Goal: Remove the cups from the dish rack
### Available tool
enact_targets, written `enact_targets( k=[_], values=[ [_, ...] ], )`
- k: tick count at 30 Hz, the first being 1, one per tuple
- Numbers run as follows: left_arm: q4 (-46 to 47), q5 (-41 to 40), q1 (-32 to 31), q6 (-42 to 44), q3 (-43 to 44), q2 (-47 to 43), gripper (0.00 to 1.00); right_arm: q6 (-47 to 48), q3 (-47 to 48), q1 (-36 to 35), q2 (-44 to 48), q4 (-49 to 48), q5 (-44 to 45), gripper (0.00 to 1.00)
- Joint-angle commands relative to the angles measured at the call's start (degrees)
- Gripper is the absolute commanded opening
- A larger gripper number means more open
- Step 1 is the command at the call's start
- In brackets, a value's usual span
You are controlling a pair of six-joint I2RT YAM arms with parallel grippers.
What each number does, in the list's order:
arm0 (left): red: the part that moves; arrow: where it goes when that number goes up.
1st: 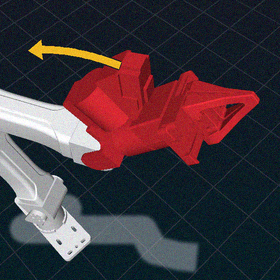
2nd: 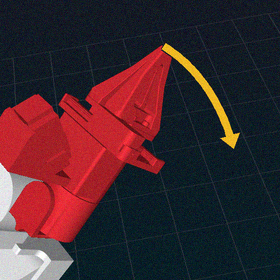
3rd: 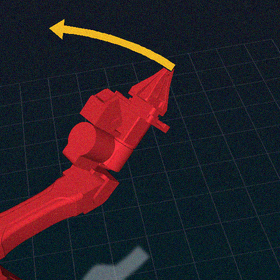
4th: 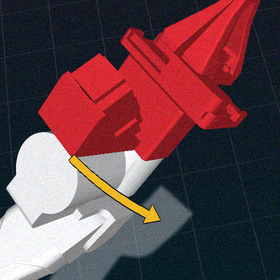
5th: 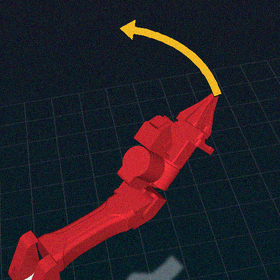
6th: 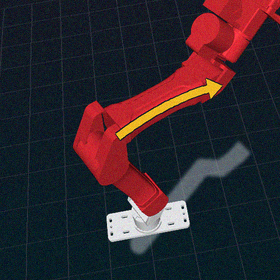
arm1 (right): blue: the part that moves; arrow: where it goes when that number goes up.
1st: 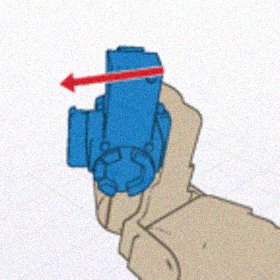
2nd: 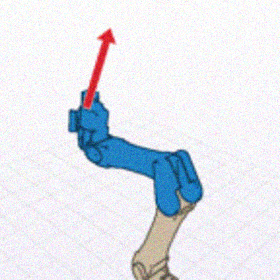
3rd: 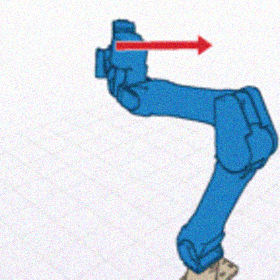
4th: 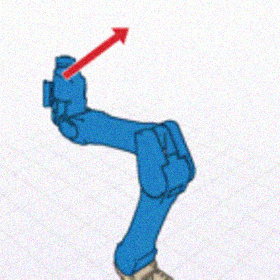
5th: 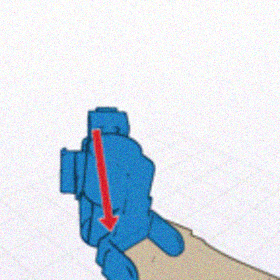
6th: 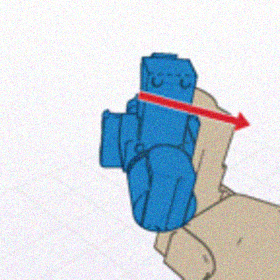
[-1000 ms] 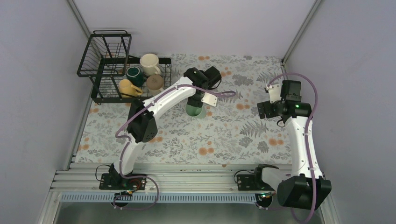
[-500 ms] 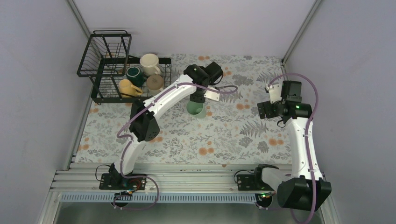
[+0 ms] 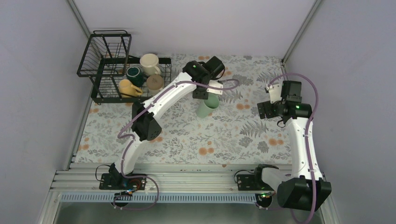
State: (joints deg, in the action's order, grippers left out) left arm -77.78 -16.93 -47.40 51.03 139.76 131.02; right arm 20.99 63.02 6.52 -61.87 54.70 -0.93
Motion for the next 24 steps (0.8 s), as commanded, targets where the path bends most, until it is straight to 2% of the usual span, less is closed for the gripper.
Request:
enact_targets(
  k=[1,4,10,15,24],
  values=[
    [0.7,0.2,0.6,-2.2,6.8,-0.4,0.71,0.2,0.5,0.6,0.4,-1.1,-0.8,1.00],
    [3.8,0.0,1.5,-3.5,5.0,-2.8,0.73,0.1,0.1,0.5,0.2,-1.4,-1.0,1.00],
    [11.4,2.9,3.0,-6.2,-6.0,-8.7,0.75,0.1,-0.4,0.6,-0.6,-2.0,-2.1,1.00],
    [17.8,-0.8,3.8,-7.7,-9.8,-10.2,0.76,0.3,0.0,0.5,-0.9,-2.2,-2.6,1.00],
    [42.5,-19.9,11.8,-18.3,-15.8,-13.5,0.82,1.0,-0.2,0.6,-1.9,-2.9,-2.3,1.00]
  ],
)
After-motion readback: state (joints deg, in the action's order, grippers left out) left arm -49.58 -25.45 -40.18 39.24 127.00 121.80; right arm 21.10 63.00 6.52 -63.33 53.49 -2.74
